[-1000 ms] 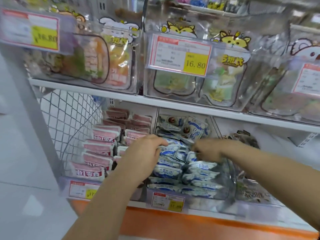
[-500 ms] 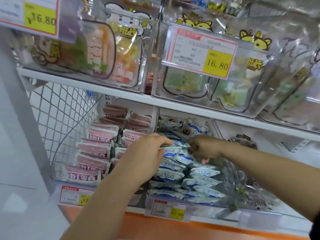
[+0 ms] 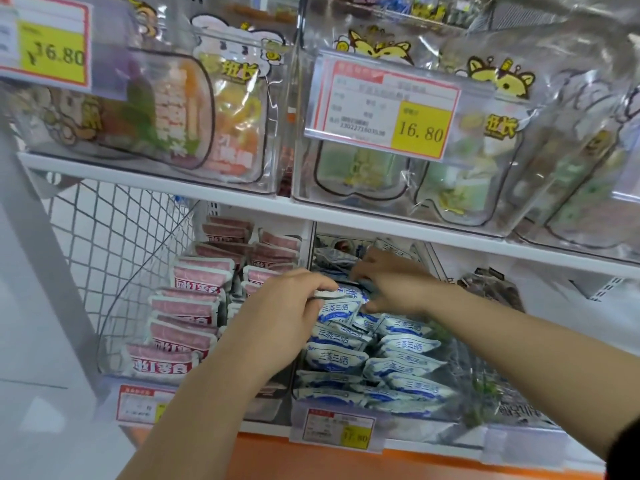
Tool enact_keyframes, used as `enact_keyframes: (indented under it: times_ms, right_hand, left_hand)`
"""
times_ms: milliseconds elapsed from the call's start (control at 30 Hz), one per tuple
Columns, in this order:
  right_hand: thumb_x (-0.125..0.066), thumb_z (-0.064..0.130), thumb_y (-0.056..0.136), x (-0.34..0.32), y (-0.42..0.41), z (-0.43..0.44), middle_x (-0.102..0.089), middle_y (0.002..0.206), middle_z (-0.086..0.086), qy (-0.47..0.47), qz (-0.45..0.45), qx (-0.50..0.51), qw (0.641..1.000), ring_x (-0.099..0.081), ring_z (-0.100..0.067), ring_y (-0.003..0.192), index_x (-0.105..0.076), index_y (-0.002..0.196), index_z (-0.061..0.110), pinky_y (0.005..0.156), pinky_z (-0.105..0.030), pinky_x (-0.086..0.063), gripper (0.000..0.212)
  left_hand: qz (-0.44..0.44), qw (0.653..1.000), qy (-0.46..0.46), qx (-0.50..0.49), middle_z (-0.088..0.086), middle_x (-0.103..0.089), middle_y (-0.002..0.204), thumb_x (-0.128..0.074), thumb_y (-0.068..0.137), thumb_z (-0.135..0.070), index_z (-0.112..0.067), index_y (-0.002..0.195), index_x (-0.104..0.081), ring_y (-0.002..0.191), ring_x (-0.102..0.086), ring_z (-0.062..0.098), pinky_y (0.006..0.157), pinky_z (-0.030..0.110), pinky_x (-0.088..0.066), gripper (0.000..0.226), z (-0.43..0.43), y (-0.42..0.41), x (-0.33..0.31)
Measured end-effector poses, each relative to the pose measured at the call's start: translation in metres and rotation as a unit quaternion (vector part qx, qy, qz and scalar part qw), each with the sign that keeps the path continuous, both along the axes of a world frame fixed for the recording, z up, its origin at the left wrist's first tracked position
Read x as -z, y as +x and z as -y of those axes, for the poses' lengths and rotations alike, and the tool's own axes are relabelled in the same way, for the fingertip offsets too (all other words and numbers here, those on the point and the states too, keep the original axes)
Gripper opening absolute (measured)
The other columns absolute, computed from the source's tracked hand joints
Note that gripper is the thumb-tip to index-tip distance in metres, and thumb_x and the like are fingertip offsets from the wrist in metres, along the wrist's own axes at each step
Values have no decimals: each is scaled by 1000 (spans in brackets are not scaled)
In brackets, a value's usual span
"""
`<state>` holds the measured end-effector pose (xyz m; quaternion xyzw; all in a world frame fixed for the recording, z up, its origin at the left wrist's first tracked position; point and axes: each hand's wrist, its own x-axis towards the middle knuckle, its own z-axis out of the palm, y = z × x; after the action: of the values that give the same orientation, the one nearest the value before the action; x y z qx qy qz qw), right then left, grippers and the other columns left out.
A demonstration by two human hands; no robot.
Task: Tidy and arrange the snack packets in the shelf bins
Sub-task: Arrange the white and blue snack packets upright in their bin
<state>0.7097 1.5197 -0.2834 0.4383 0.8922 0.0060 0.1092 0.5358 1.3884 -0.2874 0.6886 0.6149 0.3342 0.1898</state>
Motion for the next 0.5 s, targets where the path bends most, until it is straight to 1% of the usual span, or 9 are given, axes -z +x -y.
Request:
enact_keyframes:
  times_ms: [33, 100, 200, 267, 333, 400, 433, 467, 500]
  right_hand:
    - [-65, 37, 85, 3, 0, -3, -42, 128, 3, -1, -2, -8, 1000, -49, -20, 111, -46, 132, 31, 76, -27, -40, 52]
    - [-58, 30, 89, 4, 0, -6, -47, 126, 2, 33, -9, -15, 999, -50, -20, 112, -51, 130, 29, 75, -26, -39, 42]
    - [-54, 37, 92, 2, 0, -7, -54, 118, 4, 104, 18, -33, 994, -51, -19, 108, -63, 116, 27, 79, -29, -44, 28]
    - [-50, 36, 94, -1, 0, -4, -59, 112, 4, 131, -8, -40, 991, -54, -18, 99, -68, 103, 21, 78, -29, -46, 25]
    - [-47, 34, 96, -5, 5, 4, -63, 104, 5, 143, -96, -7, 985, -59, -17, 90, -67, 99, 20, 75, -28, -48, 25]
    - [-51, 31, 95, -8, 17, 19, -67, 89, 5, 174, -215, -1, 961, -62, -15, 77, -67, 93, 19, 70, -30, -52, 20]
    - [-55, 28, 93, -8, 23, 28, -67, 82, 6, 186, -271, -9, 944, -61, -14, 71, -68, 89, 18, 68, -31, -52, 16]
    - [-60, 24, 91, -8, 29, 39, -66, 78, 7, 185, -324, -18, 928, -60, -12, 69, -68, 85, 17, 67, -30, -52, 13]
    - [-63, 21, 89, -9, 35, 51, -65, 78, 9, 171, -371, -25, 912, -60, -8, 70, -70, 85, 16, 67, -26, -51, 10]
  left_hand:
    - [-1, 1000, 1, -1, -16, -57, 113, -51, 95, -13, -31, 120, -61, 98, -54, 0, 89, 21, -45, 33, 0, 0, -1]
    - [-3, 1000, 2, -3, -17, -57, 114, -50, 95, -13, -31, 120, -60, 100, -53, -1, 90, 20, -44, 33, 0, -1, -1]
    - [0, 1000, -2, -2, -16, -57, 115, -50, 95, -14, -31, 120, -60, 103, -54, 1, 93, 22, -44, 32, 1, -1, -3]
    - [-9, 1000, -2, -6, -16, -57, 116, -50, 95, -15, -31, 121, -60, 103, -54, 2, 93, 25, -45, 32, 3, -1, -4]
    - [-22, 999, 4, -28, -17, -57, 115, -51, 95, -18, -33, 121, -59, 100, -56, 1, 91, 25, -47, 32, 6, -3, -5]
    - [-7, 998, 16, -67, -16, -59, 114, -50, 95, -19, -33, 122, -58, 91, -58, -1, 85, 23, -50, 32, 10, -6, -8]
    - [12, 996, 29, -89, -15, -60, 113, -50, 95, -19, -32, 121, -59, 85, -57, -4, 80, 19, -50, 31, 12, -7, -9]
    - [35, 993, 43, -107, -14, -62, 108, -50, 95, -19, -31, 120, -59, 76, -56, -8, 71, 11, -48, 29, 14, -8, -12]
    - [67, 989, 53, -121, -14, -63, 99, -50, 96, -19, -29, 118, -60, 66, -56, -10, 60, 5, -44, 26, 17, -9, -15]
